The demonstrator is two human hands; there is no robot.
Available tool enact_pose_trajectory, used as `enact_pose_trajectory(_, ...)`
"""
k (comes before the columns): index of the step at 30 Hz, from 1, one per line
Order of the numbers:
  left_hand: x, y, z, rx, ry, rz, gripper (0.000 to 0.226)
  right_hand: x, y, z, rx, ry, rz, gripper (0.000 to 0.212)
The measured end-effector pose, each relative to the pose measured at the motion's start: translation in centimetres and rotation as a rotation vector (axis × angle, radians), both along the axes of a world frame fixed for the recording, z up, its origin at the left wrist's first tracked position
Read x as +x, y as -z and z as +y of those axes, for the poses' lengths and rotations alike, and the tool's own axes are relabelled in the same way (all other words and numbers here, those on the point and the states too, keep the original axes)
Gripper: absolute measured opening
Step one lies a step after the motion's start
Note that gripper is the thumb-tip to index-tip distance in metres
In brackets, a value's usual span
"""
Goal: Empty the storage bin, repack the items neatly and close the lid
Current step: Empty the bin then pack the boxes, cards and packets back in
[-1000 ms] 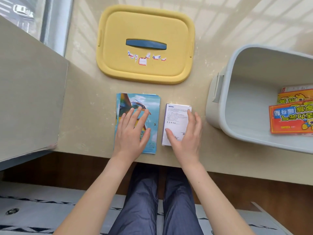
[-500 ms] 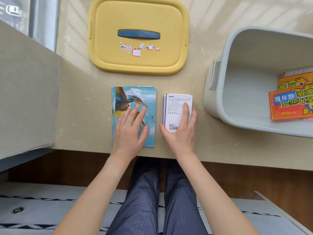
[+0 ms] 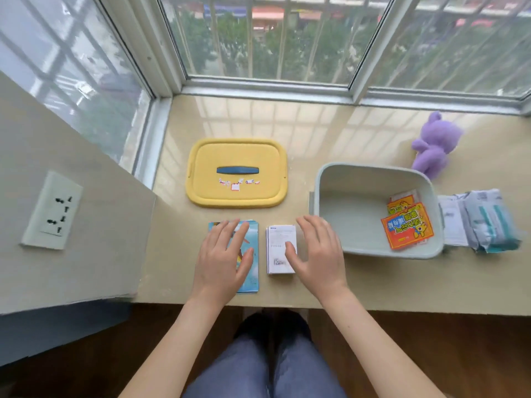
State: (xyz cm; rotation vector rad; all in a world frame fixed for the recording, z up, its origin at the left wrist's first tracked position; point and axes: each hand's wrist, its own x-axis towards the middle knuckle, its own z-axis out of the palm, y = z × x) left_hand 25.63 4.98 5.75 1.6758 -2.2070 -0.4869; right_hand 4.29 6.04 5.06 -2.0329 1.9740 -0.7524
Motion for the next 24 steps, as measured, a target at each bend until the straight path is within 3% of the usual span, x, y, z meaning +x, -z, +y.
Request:
enact_pose_trajectory(5,0.2,-4.8,1.5,-0.032,0.038,0.018,0.050,-2.7,-4.4,3.5,-0.007,0.097,0.096,0.049)
enact_pose_trajectory(12,-1.7,-5.2,1.7,-0.018,0.114,-0.021,0.055,-9.7,-5.4,9.5,0.081,0.302,0.096,0.052)
enact_pose_trajectory(19,-10.9,-5.3,0.6,-0.050,0.220,-0.021,0.052,-19.9,-5.3,11.0,0.113,0.442,0.043,0.053)
enact_pose_trajectory(24,-19.4,-4.3,0.4,-0.005,0.232,-0.026,0.051,-28.1,-4.5,10.0,0.140,0.394,-0.002,0.046)
